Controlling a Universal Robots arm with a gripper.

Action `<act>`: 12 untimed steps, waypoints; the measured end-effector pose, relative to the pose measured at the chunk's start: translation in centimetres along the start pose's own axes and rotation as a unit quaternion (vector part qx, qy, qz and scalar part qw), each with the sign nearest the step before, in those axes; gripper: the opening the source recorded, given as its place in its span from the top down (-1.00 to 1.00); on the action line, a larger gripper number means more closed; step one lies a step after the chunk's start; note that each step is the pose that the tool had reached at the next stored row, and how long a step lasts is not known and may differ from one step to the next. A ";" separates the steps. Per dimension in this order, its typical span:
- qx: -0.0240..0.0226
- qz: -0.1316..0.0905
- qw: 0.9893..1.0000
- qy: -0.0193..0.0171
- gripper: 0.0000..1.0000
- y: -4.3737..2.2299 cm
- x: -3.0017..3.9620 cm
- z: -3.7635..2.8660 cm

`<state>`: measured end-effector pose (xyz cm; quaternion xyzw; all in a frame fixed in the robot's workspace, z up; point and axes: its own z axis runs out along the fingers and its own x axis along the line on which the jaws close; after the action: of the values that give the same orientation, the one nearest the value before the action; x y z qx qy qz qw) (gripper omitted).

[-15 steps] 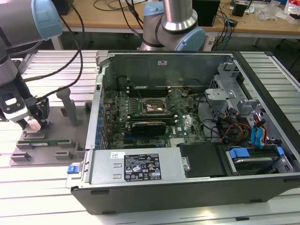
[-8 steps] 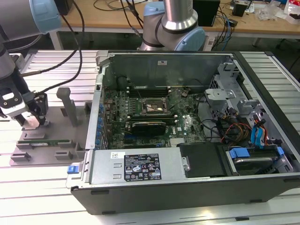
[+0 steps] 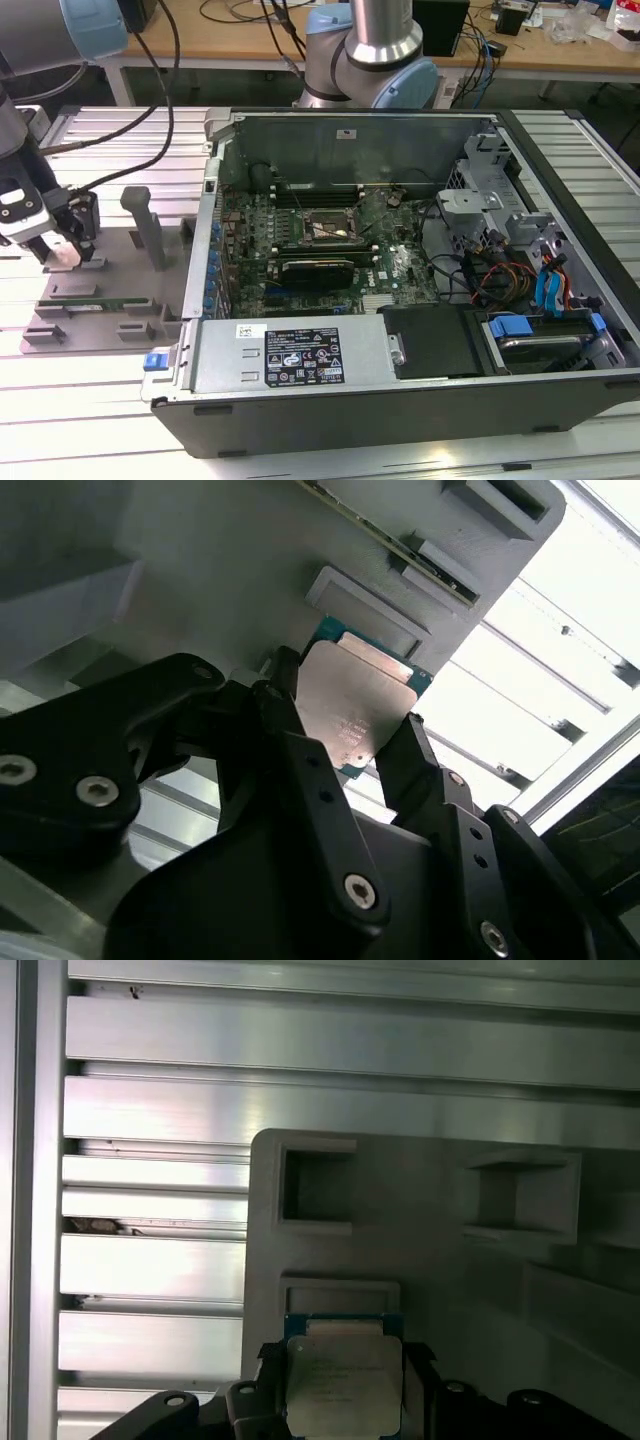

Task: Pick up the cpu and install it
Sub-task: 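Pick up the cpu and move it towards the insertion slot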

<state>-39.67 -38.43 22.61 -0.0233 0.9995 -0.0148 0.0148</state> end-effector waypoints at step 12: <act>0.004 0.000 1.000 0.000 -0.09 -0.07 -0.07 -2.54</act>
<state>-39.67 -38.42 25.16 -0.0233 0.9994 -0.0185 0.0147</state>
